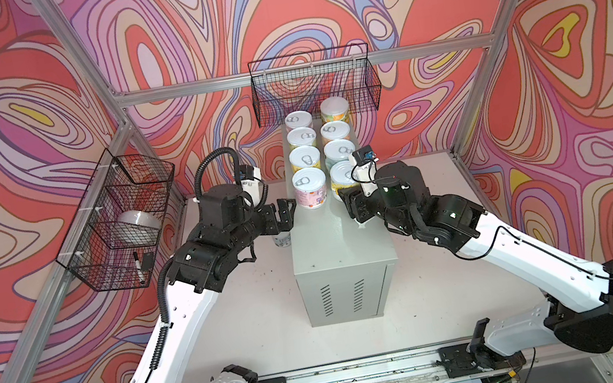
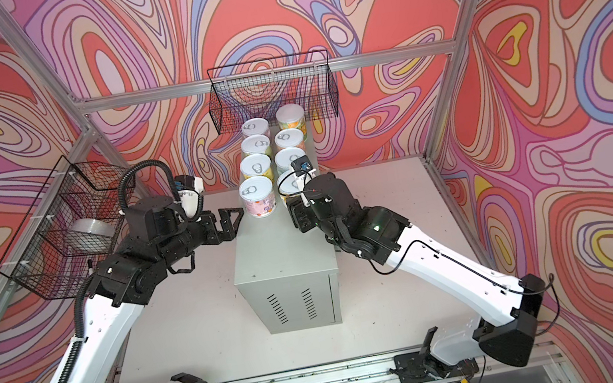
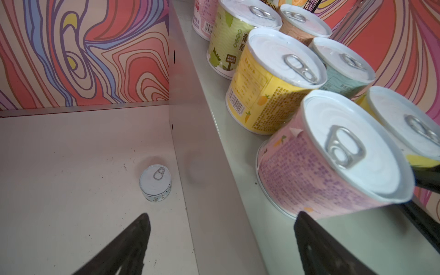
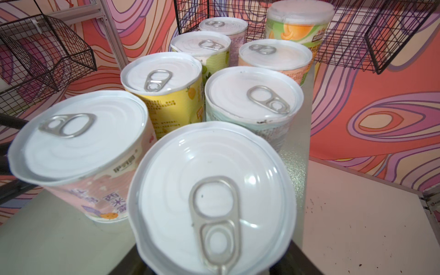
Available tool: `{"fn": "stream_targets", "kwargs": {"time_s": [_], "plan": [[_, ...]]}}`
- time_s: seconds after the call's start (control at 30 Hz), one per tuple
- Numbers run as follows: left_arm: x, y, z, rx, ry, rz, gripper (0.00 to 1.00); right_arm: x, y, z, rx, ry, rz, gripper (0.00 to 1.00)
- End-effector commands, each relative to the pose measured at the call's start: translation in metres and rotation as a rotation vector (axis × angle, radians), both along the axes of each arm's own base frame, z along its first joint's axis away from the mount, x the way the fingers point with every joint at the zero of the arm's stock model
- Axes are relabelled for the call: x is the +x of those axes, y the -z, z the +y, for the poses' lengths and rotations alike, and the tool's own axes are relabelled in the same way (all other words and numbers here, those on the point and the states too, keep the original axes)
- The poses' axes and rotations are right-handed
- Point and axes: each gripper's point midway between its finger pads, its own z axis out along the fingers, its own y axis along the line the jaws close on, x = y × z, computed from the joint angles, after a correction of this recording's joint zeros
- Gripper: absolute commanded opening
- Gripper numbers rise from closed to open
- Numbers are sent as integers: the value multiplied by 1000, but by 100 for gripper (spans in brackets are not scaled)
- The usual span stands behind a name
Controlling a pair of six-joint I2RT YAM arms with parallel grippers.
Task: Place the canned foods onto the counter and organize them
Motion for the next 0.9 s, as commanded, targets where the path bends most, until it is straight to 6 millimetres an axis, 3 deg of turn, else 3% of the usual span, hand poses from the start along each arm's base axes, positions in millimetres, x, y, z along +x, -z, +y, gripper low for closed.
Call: {"fn": "stream_targets", "kwargs": {"time_s": [0.0, 0.2, 0.37, 0.5, 0.7, 0.87], "plan": [[4, -6, -1, -8, 7, -26, 94, 3, -12, 1, 33, 0, -17, 67], [5, -4, -2, -10, 10, -22, 94, 1, -14, -1, 44, 3, -20, 68], [1, -11, 5, 1, -10, -44, 98, -9, -25, -1, 76, -40, -19, 85], [-3, -16, 19, 52, -52, -56, 99, -24, -40, -8, 88, -70, -6, 88], [-17, -21, 56, 144, -167, -82, 100, -58, -81, -56, 152, -22, -64, 89], [-23, -2, 88, 168, -299, -42, 100, -67, -98, -113, 158, 181, -137, 89]]}}
